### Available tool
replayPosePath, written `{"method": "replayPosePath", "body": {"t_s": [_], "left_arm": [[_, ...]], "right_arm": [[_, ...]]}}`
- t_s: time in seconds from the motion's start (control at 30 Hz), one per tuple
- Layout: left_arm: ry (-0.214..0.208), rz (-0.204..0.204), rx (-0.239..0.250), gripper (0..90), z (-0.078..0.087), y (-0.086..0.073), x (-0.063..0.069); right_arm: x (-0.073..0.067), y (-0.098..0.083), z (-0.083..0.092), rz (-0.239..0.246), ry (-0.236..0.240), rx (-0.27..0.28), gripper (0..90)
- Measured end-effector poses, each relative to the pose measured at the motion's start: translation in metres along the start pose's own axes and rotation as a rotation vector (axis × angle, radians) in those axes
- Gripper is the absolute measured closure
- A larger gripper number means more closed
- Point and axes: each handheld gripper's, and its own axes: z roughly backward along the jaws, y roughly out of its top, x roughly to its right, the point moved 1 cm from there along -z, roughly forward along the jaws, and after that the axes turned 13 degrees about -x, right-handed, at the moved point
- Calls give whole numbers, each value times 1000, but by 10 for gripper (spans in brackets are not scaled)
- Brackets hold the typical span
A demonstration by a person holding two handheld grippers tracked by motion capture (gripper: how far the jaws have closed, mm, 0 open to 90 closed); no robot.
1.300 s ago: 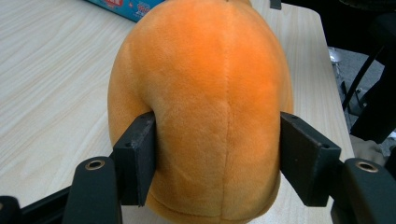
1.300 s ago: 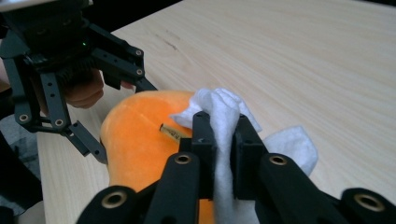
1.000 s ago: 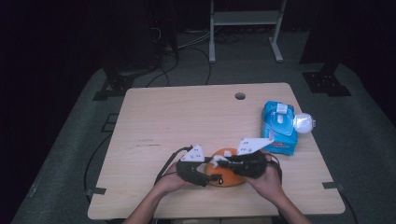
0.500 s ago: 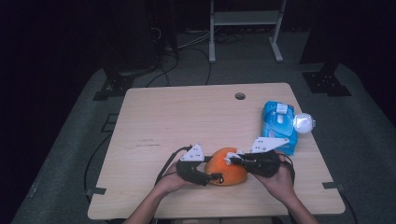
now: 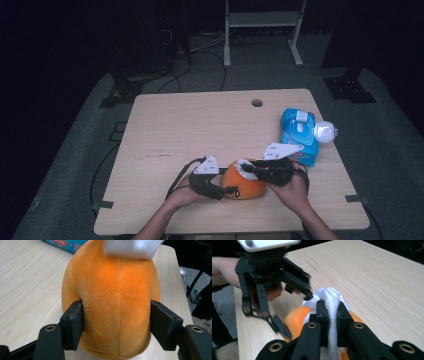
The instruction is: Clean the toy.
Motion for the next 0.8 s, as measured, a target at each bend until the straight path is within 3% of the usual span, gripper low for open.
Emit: {"method": "replayPosePath", "body": {"t_s": [0.2,0.4,0.5,0.53,0.57,0.6,0.63,0.67,0.7,0.73,0.8], "left_arm": [[2,7,2,326,-1,1,-2],[4,11,2,322,-1,1,-2],[7,12,3,322,-2,3,-1],[8,17,3,321,-3,3,-1],[8,17,2,321,-3,4,-1],[10,16,0,319,-3,4,-1],[10,16,0,318,-3,4,-1],[8,22,-1,318,-3,3,-2],[8,22,-1,318,-3,3,-2],[9,23,-5,318,-2,2,-3],[0,39,2,317,-2,0,-4]], "right_arm": [[15,-29,14,-72,1,4,836],[12,-39,21,-55,-38,-15,837],[7,-37,20,-37,-31,-12,837],[-2,-31,15,-9,-3,-12,837],[-2,-31,15,-9,-3,-12,837],[-14,-25,4,35,22,-27,836],[-14,-25,4,35,22,-27,836],[-26,-18,-6,86,27,-45,836],[-26,-18,-6,86,27,-45,836],[-31,-15,-11,124,2,-52,836],[-30,-15,-10,127,-5,-49,836]]}}
